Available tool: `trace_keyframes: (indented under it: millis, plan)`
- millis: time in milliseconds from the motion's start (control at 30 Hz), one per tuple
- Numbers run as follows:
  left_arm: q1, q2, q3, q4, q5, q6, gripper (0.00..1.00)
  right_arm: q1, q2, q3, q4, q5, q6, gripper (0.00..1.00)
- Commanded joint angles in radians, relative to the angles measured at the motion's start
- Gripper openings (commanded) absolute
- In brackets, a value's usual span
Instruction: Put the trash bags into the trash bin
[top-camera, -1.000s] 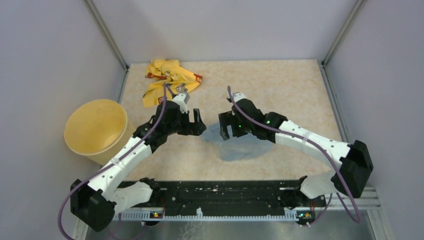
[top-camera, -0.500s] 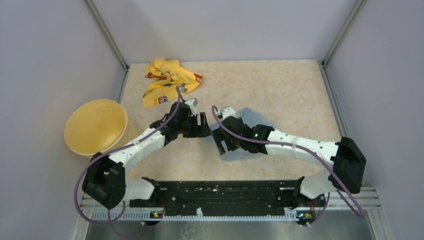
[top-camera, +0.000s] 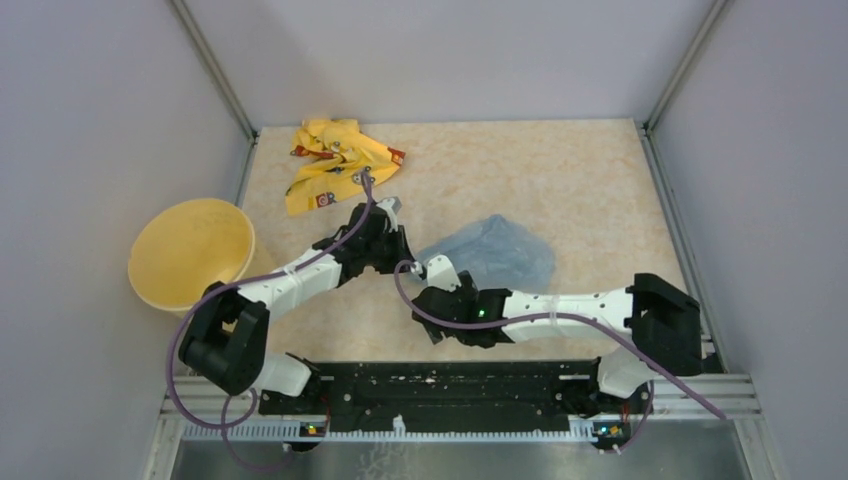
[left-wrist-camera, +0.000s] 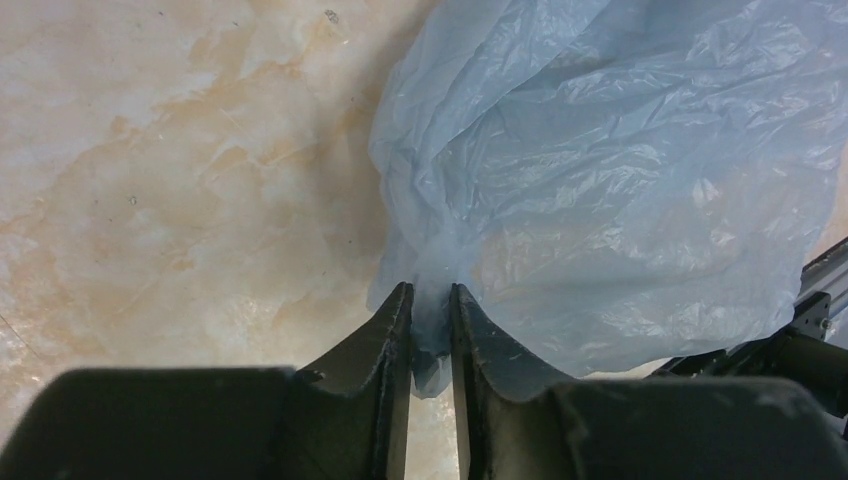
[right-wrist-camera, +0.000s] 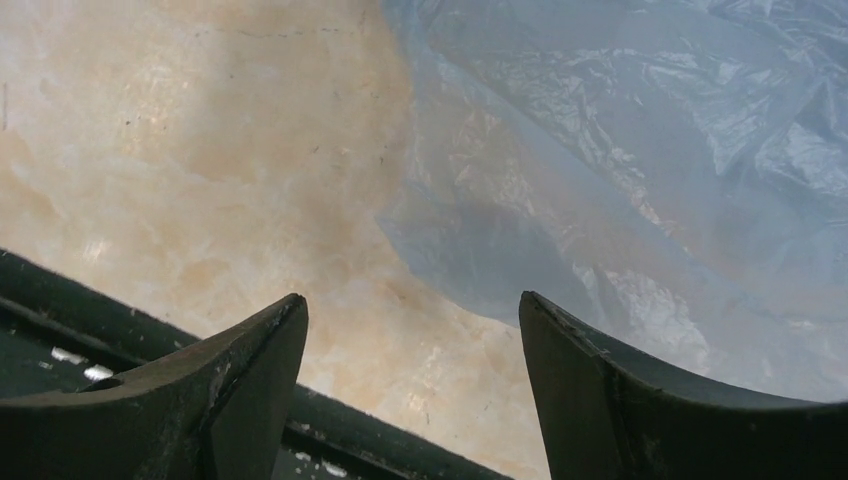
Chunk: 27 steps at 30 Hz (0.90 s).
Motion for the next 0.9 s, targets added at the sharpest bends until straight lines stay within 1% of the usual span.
trace_keyframes:
  millis: [0,100,200,267,300,333,367,433,467,500,633,767,800,867]
  plan:
    - [-0.002,0.004,0.004,0.059,-0.001,0.011,0.22,0.001,0.05,-0.031,0.099,0.061,0.061,0.77]
    - [-0.002,0.007,0.014,0.046,-0.004,0.021,0.12,-0.006,0.117,-0.03,0.136,0.085,0.049,0.76]
    - [-0.003,0.0,0.026,0.027,-0.013,0.029,0.04,-0.036,0.16,-0.056,0.188,0.059,0.06,0.65]
    - [-0.002,-0.01,0.034,0.013,-0.021,0.036,0.02,-0.053,0.166,-0.081,0.216,0.05,0.067,0.61]
    - [-0.003,-0.016,0.038,0.006,-0.026,0.04,0.01,-0.059,0.166,-0.084,0.215,0.055,0.067,0.57]
    - [-0.002,-0.02,0.043,0.001,-0.029,0.046,0.01,-0.061,0.161,-0.078,0.197,0.071,0.065,0.5]
    - [-0.002,-0.021,0.049,-0.004,-0.032,0.053,0.01,-0.061,0.154,-0.058,0.171,0.091,0.062,0.39]
    - [-0.001,-0.023,0.071,-0.022,-0.048,0.072,0.0,-0.061,0.132,-0.016,0.096,0.138,0.052,0.14]
    - [-0.002,-0.023,0.085,-0.031,-0.054,0.081,0.0,-0.062,0.114,0.01,0.041,0.153,0.043,0.05]
    - [-0.001,-0.023,0.098,-0.038,-0.067,0.092,0.0,-0.066,0.087,0.033,-0.002,0.16,0.034,0.0]
    - [-0.001,-0.014,0.16,-0.072,-0.107,0.123,0.0,-0.093,-0.041,0.137,-0.128,0.118,-0.023,0.0]
    - [0.002,0.008,0.254,-0.128,-0.157,0.131,0.0,-0.155,-0.161,0.248,-0.226,0.026,-0.099,0.0]
    - [0.004,0.01,0.276,-0.134,-0.161,0.137,0.02,-0.178,-0.185,0.278,-0.241,-0.018,-0.124,0.0]
    - [0.013,0.01,0.33,-0.128,-0.132,0.164,0.1,-0.234,-0.217,0.334,-0.265,-0.124,-0.158,0.0]
